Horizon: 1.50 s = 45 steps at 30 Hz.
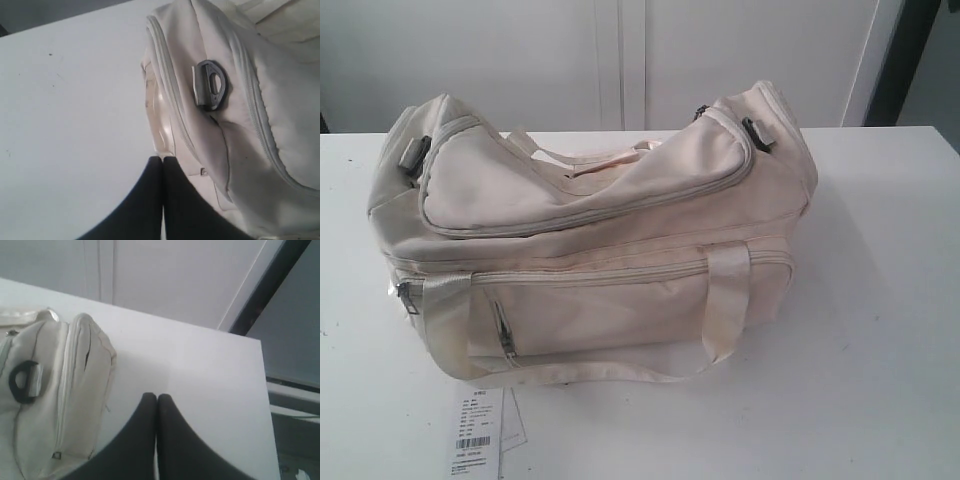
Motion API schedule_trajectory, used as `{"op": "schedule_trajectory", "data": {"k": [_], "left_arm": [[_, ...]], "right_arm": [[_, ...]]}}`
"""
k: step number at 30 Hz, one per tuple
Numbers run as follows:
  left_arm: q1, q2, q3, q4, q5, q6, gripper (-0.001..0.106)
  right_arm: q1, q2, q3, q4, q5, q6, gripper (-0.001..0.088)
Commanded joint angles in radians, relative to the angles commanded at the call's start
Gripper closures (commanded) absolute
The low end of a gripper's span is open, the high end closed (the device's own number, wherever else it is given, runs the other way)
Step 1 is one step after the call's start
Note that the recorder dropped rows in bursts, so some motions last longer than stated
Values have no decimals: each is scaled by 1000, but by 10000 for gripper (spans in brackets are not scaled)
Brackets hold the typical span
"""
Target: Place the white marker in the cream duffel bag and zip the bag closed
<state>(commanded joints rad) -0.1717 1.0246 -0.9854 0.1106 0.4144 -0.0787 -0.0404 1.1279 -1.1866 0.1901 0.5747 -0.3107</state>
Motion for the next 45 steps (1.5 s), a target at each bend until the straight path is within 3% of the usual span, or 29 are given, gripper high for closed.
{"op": "schedule_trajectory", "data": {"k": [16,25,34,40,45], "left_arm": [[0,-179,177,0,-158,-40,1053],[0,-296,273,0,-178,-59,1053],[0,-414,287,0,-80,-61,1053],[0,-496,290,0,-82,-57,1053],[0,-569,369,0,-168,-80,1053]], "right_arm": [[0,-237,259,20,-247,-29,868],[0,-390,383,21,-321,-29,868],[0,-471,410,21,-252,-27,868],[0,-513,412,19,-256,-69,868],[0,-549,452,21,-303,-78,868]]}}
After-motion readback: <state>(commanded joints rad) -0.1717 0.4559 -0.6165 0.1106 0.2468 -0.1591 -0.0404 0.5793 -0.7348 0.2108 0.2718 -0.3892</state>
